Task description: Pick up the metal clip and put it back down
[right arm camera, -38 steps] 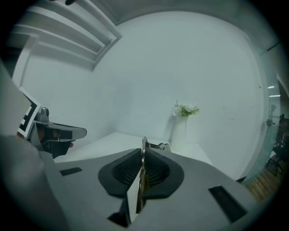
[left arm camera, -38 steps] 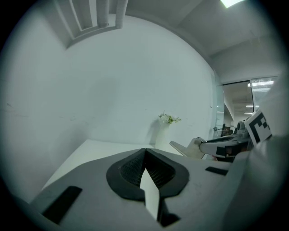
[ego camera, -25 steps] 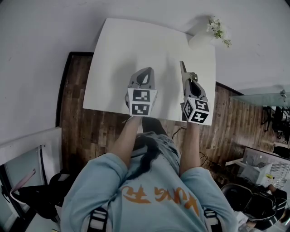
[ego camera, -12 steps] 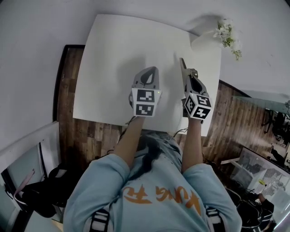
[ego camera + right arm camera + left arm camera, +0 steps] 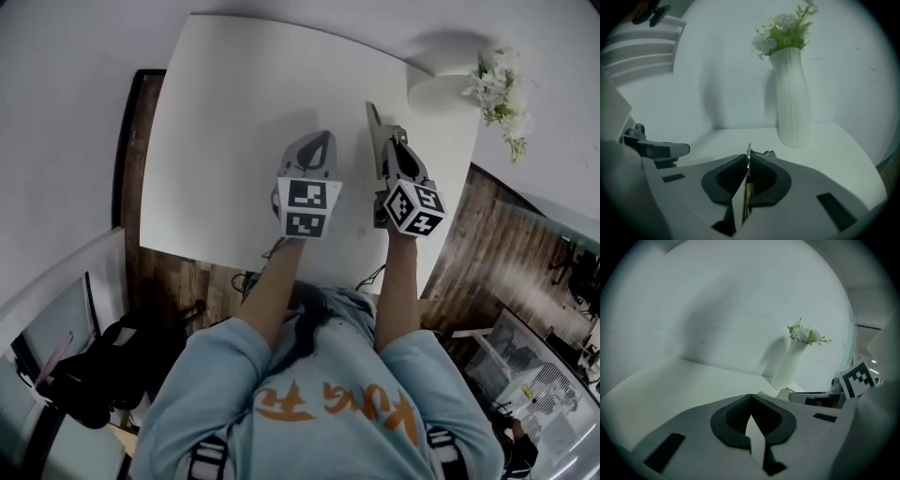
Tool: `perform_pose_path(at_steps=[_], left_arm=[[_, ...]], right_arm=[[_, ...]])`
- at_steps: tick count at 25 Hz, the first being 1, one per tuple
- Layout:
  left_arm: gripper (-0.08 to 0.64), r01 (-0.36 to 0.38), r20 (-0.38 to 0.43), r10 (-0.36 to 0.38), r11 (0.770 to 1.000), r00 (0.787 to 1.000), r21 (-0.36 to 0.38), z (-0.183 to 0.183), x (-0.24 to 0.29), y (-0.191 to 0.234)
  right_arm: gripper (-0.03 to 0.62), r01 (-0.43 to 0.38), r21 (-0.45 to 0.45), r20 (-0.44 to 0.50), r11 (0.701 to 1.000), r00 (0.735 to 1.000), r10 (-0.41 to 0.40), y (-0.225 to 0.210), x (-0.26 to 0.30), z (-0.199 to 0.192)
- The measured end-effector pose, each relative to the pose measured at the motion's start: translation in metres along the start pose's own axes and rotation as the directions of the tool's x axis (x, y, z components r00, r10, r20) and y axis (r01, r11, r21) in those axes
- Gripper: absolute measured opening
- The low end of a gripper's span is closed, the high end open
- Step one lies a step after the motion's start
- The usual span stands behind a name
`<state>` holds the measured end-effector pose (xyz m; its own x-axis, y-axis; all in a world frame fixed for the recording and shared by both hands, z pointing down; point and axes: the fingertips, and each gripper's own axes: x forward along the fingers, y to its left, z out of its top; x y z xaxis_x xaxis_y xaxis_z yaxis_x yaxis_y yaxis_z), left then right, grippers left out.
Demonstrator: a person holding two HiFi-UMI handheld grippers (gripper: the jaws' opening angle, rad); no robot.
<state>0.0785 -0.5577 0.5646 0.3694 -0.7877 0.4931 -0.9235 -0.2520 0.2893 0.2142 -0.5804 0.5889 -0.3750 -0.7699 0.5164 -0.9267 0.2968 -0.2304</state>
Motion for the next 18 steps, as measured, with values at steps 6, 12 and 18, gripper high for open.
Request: perform_pose_path(at_steps=[6, 12, 18], left_arm=[[0.02, -0.02, -0.038, 0.021, 0.999, 0.999, 0.026, -0.005, 0.018, 0.002], [0.02, -0.04, -0.047, 0.042, 0.999, 0.998, 0.031, -0.004, 0.014, 0.004], [0.02, -0.026, -0.001, 0.026, 0.998, 1.0, 0.059, 0.008, -0.012, 0.002]], right_arm=[[0.053, -0.033, 0.083, 0.041, 0.996, 0.999, 0.03, -0.022, 0.016, -0.003], [0.12, -0.002, 0.091, 0.005, 0.996, 1.0, 0.001, -0.036, 0.02, -0.015], [0.151, 0.131, 0.068, 0.006, 0.989, 0.991, -0.131, -0.04, -0.01, -0.01]])
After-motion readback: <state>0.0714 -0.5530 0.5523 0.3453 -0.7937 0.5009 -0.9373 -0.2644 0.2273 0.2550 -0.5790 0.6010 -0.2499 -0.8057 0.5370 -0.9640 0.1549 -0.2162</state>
